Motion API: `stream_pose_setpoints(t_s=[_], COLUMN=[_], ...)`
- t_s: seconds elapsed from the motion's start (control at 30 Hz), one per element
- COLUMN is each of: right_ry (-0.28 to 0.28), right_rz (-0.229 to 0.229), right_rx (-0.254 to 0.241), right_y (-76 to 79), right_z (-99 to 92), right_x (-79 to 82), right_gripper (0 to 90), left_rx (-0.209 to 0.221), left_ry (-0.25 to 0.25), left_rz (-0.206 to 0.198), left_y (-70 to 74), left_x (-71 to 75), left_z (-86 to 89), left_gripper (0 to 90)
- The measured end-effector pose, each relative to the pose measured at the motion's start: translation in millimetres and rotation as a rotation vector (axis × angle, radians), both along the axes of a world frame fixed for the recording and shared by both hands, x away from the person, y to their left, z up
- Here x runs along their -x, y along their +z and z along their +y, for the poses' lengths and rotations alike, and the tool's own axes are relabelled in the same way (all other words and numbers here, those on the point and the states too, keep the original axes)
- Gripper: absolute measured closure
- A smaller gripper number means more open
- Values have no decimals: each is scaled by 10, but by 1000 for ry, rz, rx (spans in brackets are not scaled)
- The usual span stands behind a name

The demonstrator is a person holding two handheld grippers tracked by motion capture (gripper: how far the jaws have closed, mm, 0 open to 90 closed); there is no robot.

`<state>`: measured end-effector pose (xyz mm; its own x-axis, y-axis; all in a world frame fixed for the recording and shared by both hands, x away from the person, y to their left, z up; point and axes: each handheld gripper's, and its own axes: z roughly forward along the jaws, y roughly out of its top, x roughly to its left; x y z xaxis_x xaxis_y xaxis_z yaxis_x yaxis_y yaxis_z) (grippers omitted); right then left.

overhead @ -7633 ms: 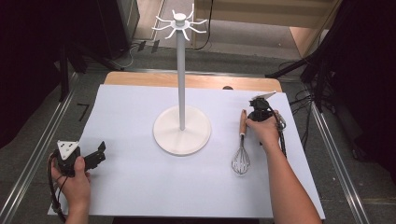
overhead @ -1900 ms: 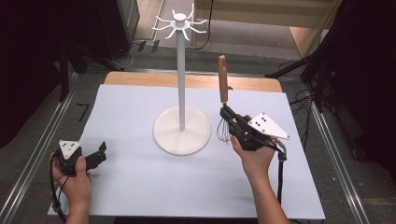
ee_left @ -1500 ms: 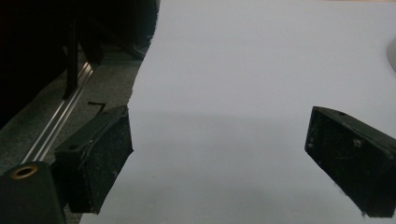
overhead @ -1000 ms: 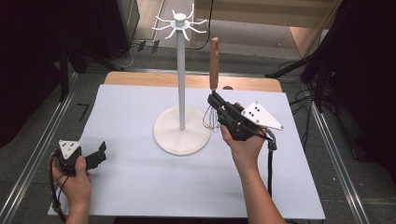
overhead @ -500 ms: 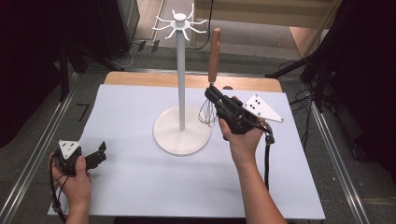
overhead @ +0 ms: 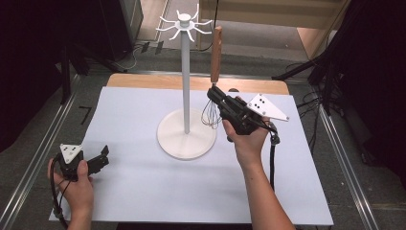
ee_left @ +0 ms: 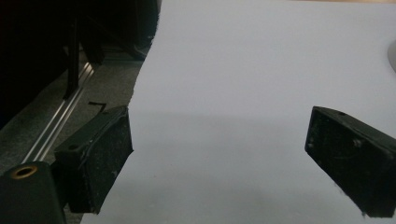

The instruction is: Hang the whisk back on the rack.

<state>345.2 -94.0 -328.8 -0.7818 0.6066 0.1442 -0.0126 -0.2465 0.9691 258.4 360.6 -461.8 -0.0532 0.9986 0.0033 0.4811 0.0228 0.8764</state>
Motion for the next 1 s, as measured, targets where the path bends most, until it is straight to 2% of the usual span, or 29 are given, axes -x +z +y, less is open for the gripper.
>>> stream_pose_setpoints(t_s=[0.53, 1.0], right_ry=[25, 44], right_rz=[-13, 3], right_rx=[6, 9], right_y=[21, 25], right_z=[42, 83], right_x=[-25, -69], right_gripper=[843, 843], left_rx=[1, 6], left_ry=[0, 5], left_rz=[1, 0], left_y=[0, -1], left_x=[-1, -5], left_z=[1, 2], left_gripper=[81, 81])
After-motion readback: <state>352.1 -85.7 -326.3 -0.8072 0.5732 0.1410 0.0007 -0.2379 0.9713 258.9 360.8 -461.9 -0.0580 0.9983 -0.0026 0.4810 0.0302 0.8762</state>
